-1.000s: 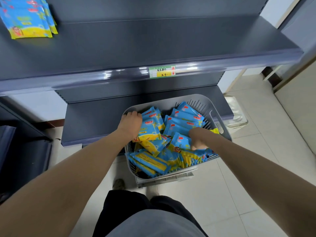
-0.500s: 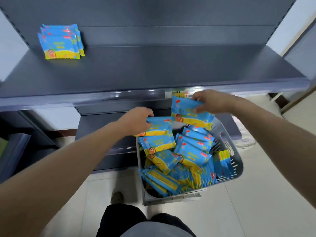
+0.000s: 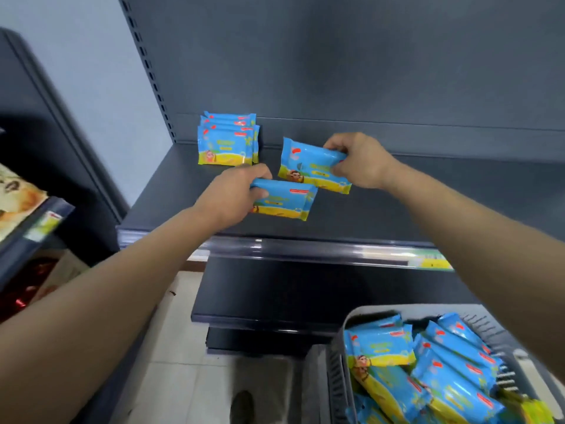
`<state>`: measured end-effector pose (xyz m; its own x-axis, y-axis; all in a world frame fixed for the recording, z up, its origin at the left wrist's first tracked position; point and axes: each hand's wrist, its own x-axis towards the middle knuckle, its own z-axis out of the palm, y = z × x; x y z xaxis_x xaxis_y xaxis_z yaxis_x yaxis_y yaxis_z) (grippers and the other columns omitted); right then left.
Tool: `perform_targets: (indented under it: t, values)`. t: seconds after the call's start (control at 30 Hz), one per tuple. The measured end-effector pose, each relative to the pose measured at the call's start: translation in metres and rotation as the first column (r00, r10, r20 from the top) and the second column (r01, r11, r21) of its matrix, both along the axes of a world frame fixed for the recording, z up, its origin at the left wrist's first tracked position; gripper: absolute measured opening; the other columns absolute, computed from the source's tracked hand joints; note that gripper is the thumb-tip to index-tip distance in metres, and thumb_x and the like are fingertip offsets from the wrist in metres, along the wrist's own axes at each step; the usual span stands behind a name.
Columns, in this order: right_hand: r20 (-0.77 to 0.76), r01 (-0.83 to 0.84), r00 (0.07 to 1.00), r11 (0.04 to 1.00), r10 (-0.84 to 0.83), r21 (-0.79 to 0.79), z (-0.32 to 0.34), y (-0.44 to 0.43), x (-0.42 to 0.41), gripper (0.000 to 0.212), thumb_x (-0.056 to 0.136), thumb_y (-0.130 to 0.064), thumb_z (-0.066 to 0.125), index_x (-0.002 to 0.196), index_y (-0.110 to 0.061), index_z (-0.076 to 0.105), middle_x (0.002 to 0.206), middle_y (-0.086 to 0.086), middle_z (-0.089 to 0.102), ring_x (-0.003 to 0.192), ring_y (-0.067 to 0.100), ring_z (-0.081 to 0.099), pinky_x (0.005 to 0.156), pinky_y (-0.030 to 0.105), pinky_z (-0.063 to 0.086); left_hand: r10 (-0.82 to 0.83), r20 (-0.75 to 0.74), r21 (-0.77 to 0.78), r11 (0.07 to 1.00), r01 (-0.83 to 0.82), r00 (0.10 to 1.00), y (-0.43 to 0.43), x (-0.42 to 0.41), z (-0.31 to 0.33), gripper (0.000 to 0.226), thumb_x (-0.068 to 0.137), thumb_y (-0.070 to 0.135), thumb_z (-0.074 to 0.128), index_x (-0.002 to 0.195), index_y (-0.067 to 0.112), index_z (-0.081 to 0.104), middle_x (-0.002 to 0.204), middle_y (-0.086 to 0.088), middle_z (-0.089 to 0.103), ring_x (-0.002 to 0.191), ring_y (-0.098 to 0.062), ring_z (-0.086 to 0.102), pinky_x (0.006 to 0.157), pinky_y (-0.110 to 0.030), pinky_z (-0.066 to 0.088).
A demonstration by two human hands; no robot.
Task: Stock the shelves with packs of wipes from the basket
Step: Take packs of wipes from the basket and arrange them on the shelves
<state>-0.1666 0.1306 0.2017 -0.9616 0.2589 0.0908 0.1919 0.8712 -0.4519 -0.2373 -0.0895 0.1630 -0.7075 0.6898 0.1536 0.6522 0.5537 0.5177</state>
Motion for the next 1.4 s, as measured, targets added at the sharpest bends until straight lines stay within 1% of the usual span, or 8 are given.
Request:
perform_targets:
  t: [0.23,0.37,0.53,0.73,0.87,0.97,1.07,1.4]
  values:
    - [0.021,-0.099,0.995,0.995,0.099,-0.002,-0.026,-0.057,-0.140,0.031,0.079,-0.001,0.061,0.107,-0.015,0.063,0.101,0.003,0.059,0.085,0.016,0.051,0.070,0.026,0.039,0.146,0.066,0.008,0.989,-0.147,0.987,-0.061,-0.102,-0.016,0.011,0.082,0.008,0.063,0.091,0.014,0.061,0.088,-0.001,0.056,0.077,-0.019,0.051,0.066,-0.027,0.036]
    - [0.118,-0.122,0.986,0.992,0.119,0.022,-0.047,-0.071,-0.192,0.032,0.079,-0.008,0.069,0.109,-0.011,0.060,0.118,0.009,0.057,0.101,0.024,0.056,0.079,0.027,0.044,0.190,0.086,0.007,0.982,-0.191,0.978,-0.075,-0.141,-0.027,0.014,0.082,0.006,0.062,0.093,0.013,0.059,0.087,0.001,0.054,0.074,-0.018,0.050,0.061,-0.025,0.036]
    - [0.079,-0.119,0.991,0.987,0.111,0.108,-0.063,-0.070,-0.228,0.027,0.078,-0.012,0.069,0.103,-0.009,0.060,0.111,0.010,0.057,0.098,0.025,0.054,0.075,0.027,0.040,0.210,0.115,0.004,0.977,-0.212,0.971,-0.071,-0.177,-0.035,0.019,0.079,0.006,0.065,0.095,0.014,0.058,0.086,0.000,0.055,0.074,-0.018,0.049,0.062,-0.026,0.035]
    - [0.030,-0.088,0.996,0.961,0.084,0.262,-0.064,-0.065,-0.242,0.029,0.079,-0.024,0.070,0.105,-0.014,0.061,0.115,0.004,0.056,0.105,0.025,0.052,0.077,0.029,0.038,0.181,0.081,-0.035,0.983,-0.179,0.980,-0.055,-0.200,-0.048,0.033,0.075,0.013,0.070,0.106,0.014,0.058,0.101,-0.001,0.053,0.084,-0.016,0.048,0.070,-0.025,0.035]
    - [0.016,-0.132,0.991,0.979,0.131,0.156,-0.067,-0.061,-0.240,0.025,0.080,-0.015,0.069,0.102,-0.008,0.061,0.115,0.007,0.054,0.094,0.016,0.049,0.077,0.023,0.038,0.169,0.053,-0.037,0.985,-0.168,0.984,-0.043,-0.208,-0.053,0.042,0.077,0.019,0.070,0.116,0.014,0.055,0.104,-0.001,0.047,0.087,-0.014,0.046,0.072,-0.023,0.034]
    - [0.000,-0.130,0.991,0.990,0.130,0.055,-0.063,-0.056,-0.233,0.031,0.085,0.000,0.061,0.115,-0.007,0.062,0.121,0.011,0.053,0.107,0.019,0.053,0.091,0.022,0.041,0.160,-0.003,-0.069,0.985,-0.160,0.987,-0.032,-0.214,-0.054,0.054,0.080,0.021,0.069,0.129,0.013,0.047,0.111,-0.003,0.046,0.099,-0.018,0.049,0.078,-0.025,0.037]
    - [-0.013,-0.101,0.995,0.994,0.102,0.041,-0.061,-0.053,-0.223,0.041,0.086,0.009,0.050,0.120,-0.011,0.060,0.123,0.011,0.051,0.114,0.022,0.050,0.091,0.021,0.040,0.183,-0.052,-0.097,0.978,-0.187,0.982,-0.021,-0.221,-0.055,0.056,0.081,0.022,0.067,0.131,0.010,0.042,0.120,-0.011,0.046,0.109,-0.027,0.048,0.089,-0.035,0.042]
    - [-0.088,-0.051,0.993,0.948,0.082,0.313,-0.050,-0.065,-0.188,0.039,0.090,-0.008,0.048,0.128,-0.009,0.052,0.130,0.008,0.051,0.121,0.026,0.041,0.099,0.037,0.041,0.261,-0.258,-0.098,0.951,-0.294,0.930,-0.019,-0.210,-0.061,0.077,0.074,0.020,0.073,0.136,0.008,0.028,0.127,-0.015,0.036,0.112,-0.034,0.040,0.088,-0.044,0.045]
